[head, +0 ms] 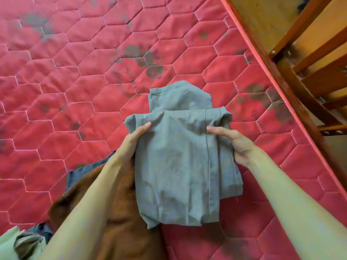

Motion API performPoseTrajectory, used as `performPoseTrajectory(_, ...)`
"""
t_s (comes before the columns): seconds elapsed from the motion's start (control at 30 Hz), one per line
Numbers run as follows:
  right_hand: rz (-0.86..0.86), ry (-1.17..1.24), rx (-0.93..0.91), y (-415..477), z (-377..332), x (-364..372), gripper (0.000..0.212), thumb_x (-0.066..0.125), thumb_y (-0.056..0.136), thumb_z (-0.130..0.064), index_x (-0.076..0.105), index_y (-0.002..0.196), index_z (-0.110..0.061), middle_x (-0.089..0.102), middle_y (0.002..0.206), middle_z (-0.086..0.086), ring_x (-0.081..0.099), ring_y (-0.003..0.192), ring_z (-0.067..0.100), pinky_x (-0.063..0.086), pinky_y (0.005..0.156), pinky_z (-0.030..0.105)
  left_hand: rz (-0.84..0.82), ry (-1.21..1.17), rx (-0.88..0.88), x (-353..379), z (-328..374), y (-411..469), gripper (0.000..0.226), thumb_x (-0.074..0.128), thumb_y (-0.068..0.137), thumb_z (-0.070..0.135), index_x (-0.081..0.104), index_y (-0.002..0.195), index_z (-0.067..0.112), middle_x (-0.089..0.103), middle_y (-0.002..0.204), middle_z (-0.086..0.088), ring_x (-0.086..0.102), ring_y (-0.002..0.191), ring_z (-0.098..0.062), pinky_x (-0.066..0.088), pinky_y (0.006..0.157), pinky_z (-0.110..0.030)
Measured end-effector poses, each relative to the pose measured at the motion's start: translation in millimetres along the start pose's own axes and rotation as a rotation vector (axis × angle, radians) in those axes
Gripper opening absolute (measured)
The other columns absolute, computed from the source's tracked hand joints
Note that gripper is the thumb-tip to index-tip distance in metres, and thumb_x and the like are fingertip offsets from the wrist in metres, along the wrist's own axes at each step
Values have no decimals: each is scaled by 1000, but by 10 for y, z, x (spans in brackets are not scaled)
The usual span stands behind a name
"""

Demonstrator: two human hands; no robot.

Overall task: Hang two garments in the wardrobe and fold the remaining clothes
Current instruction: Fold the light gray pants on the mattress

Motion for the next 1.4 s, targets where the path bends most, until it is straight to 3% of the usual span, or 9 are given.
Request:
performPoseTrajectory(0.27, -14, -50, -205, 20, -153, 75, 34, 72, 70, -3, 75, 103, -12, 76, 105, 10, 73, 95, 24, 59, 84, 36, -89, -113, 156, -170, 153, 46, 42, 71, 77, 14, 68, 118, 7, 76, 106, -11, 73, 92, -24, 60, 78, -34)
performPoseTrajectory(0.4, 448, -506, -126, 254, 67, 39, 42, 83, 76, -40, 69, 107, -15, 76, 103, 4, 71, 88, 17, 52, 74, 29, 343, 238, 276, -126, -82, 220, 32, 75, 86, 33, 70, 109, 12, 75, 102, -1, 72, 99, -21, 58, 84, -34)
performPoseTrajectory(0.5, 684, -736, -285, 289, 245, 77, 39, 77, 81, -46, 68, 101, -14, 67, 102, 4, 62, 95, 20, 46, 82, 31, 550, 451, 405, -65, -187, 197, 32, 69, 89, 43, 63, 95, 11, 70, 90, 0, 65, 84, -13, 54, 83, -41)
performPoseTrajectory(0.73, 471, -538, -612, -236, 37, 280, 21, 75, 85, -7, 63, 96, -21, 69, 92, -10, 65, 81, -6, 48, 74, 14, 419, 275, 754, -4, 76, -368, 13, 64, 96, 17, 62, 107, 24, 70, 100, 8, 65, 91, -1, 50, 80, -16)
performPoseTrajectory(0.87, 534, -552, -721, 70, -486, 379, 13, 74, 88, -16, 62, 92, -19, 68, 87, -13, 62, 72, -5, 49, 73, 18, 527, 357, 841, 75, 662, -102, 13, 64, 96, 22, 60, 105, 14, 65, 90, 12, 60, 78, 8, 48, 75, -19)
performPoseTrajectory(0.93, 642, -642, -688, 481, -700, 382, 23, 71, 90, -29, 61, 103, -12, 69, 96, -4, 65, 86, 9, 49, 80, 29, 601, 490, 765, 135, 975, 266, 26, 57, 99, 33, 56, 114, 12, 65, 97, 9, 62, 87, 4, 45, 84, -25)
performPoseTrajectory(1.03, 711, -876, -442, 945, -696, 351, 66, 64, 91, -47, 45, 136, -3, 54, 135, 17, 50, 127, 33, 36, 102, 34, 545, 730, 461, 157, 893, 778, 67, 48, 100, 46, 27, 152, 7, 51, 144, -15, 47, 134, -32, 33, 107, -32)
performPoseTrajectory(1.2, 657, -1003, -315, 716, -206, 307, 111, 62, 75, -75, 23, 152, -6, 36, 146, 15, 37, 139, 35, 30, 114, 41, 660, 789, 408, 197, -41, 586, 83, 51, 89, 68, 32, 148, 13, 49, 137, -15, 48, 127, -35, 41, 102, -45)
performPoseTrajectory(1.4, 631, -927, -208, 168, 514, 115, 83, 76, 72, -59, 42, 133, -14, 62, 128, 10, 59, 119, 34, 47, 89, 37, 602, 605, 241, 409, -625, 76, 69, 61, 86, 63, 43, 130, 13, 64, 125, -13, 59, 116, -36, 44, 90, -40)
Point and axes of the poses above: each hand's wrist, its own y-axis towards the middle knuckle, its own x-axis out of the palm, z = x × y, the point moved 1 cm from there along y, towards the middle knuckle
